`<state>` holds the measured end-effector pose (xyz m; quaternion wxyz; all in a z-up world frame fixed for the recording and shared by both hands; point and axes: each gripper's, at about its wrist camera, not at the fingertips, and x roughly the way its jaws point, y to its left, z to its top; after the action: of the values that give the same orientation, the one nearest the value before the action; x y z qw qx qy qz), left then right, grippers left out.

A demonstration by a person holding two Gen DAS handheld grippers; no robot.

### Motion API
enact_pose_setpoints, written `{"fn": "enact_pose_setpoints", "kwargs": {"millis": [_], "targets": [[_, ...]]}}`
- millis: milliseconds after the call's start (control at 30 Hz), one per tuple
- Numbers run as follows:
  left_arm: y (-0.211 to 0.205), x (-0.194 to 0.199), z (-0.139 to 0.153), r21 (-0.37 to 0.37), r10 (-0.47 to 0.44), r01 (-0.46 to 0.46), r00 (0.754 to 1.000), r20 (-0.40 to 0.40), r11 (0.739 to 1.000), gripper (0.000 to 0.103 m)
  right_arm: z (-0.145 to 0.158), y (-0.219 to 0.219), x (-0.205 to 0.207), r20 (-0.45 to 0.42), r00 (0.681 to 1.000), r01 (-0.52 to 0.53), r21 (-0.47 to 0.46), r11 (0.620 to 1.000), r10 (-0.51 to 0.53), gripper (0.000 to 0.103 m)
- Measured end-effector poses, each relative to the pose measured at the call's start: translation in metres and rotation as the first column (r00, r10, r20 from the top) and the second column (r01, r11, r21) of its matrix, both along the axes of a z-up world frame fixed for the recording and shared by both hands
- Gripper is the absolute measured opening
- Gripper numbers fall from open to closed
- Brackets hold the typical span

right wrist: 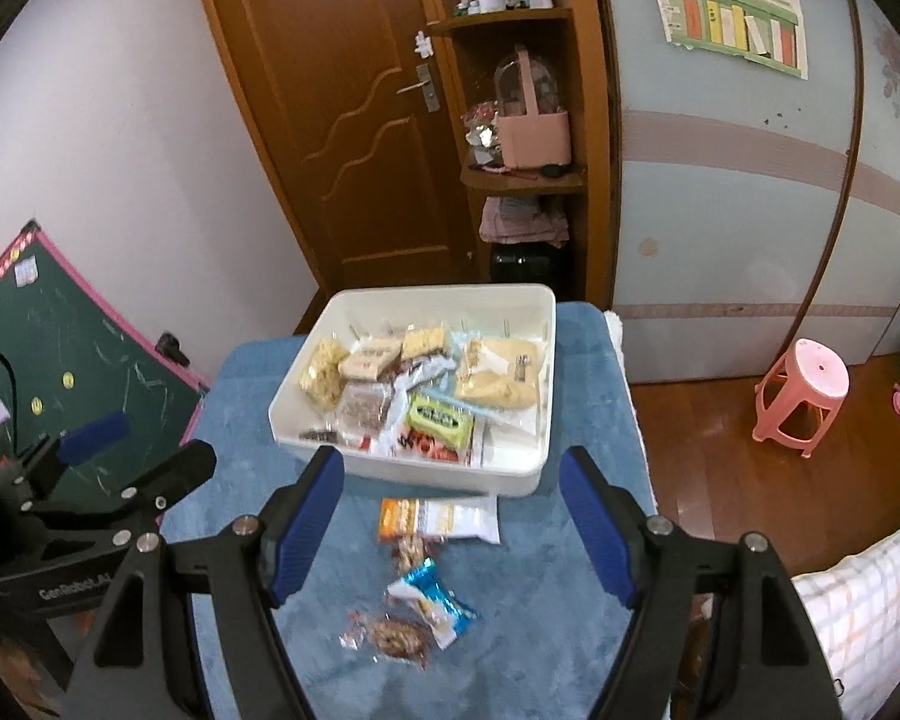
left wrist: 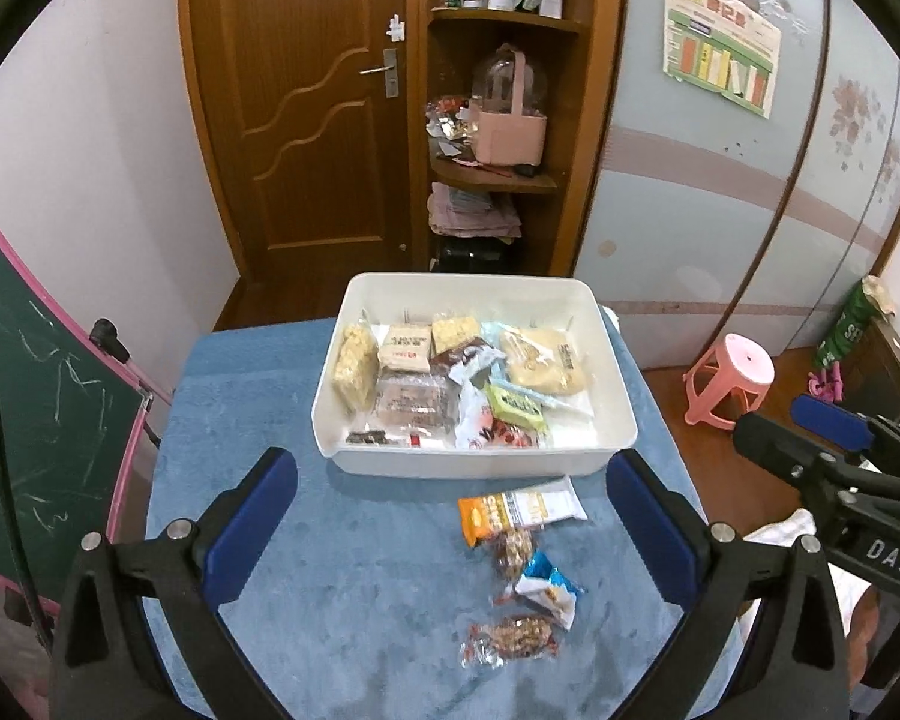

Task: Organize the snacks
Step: 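Withdraw both tools from the tray toward the remaining snacks, then grasp the clear nut bag with the left tool while the right grasps the blue-and-white packet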

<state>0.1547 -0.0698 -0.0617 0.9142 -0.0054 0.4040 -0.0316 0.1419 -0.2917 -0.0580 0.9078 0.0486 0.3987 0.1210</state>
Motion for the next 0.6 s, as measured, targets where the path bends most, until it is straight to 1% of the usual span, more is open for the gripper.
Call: {"fn": "enact_pose_setpoints", "kwargs": {"millis": [167, 267, 367, 433, 500, 600], "targets": [[-0.005, -0.020, -0.023, -0.012, -0.033, 0.032, 0.999, -0.032, 0.999, 0.103, -0.021, 0.001, -0.012, -0.033, 0.999, -0.027, -0.030, 0.999, 0.026, 0.075], [-0.005, -0.029, -0.042, -0.021, -0.043, 0.042, 0.997, -0.063, 0.999, 0.102, -0.036, 0.004, -0.017, -0.055, 0.998, -0.047, -0.052, 0.998, 0.044, 0.075], [-0.005, -0.037, -0.065, -0.028, -0.059, 0.056, 0.993, -0.105, 0.998, 0.103, -0.055, 0.005, -0.019, -0.099, 0.993, -0.066, -0.064, 0.996, 0.059, 0.075], [-0.007, -0.040, -0.083, -0.035, -0.074, 0.069, 0.987, -0.142, 0.997, 0.103, -0.068, 0.005, -0.019, -0.138, 0.987, -0.084, -0.048, 0.995, 0.077, 0.075], [-0.008, -0.043, -0.107, -0.041, -0.086, 0.079, 0.977, -0.197, 0.996, 0.103, -0.083, 0.005, -0.019, -0.176, 0.981, -0.090, -0.035, 0.995, 0.083, 0.074], [-0.012, -0.046, -0.143, -0.027, -0.089, 0.085, 0.957, -0.276, 0.996, 0.102, -0.108, 0.003, -0.018, -0.238, 0.968, -0.089, -0.029, 0.996, 0.080, 0.072]]}}
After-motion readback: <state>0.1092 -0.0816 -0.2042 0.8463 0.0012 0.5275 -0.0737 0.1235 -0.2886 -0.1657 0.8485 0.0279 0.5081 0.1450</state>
